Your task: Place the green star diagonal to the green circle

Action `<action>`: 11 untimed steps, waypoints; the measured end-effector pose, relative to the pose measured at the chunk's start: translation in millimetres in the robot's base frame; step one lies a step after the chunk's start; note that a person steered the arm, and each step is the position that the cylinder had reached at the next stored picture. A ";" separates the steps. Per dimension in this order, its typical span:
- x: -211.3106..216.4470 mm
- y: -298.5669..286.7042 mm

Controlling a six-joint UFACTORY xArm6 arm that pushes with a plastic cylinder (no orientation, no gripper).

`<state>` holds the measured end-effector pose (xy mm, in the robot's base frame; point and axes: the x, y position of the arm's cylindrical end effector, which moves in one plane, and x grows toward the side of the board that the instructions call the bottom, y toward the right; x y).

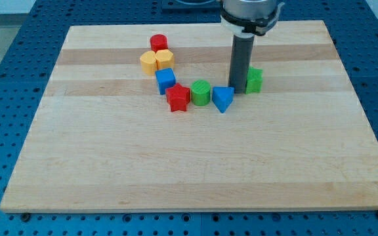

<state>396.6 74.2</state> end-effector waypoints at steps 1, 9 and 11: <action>13.5 0.9; -72.4 49.1; -78.8 112.4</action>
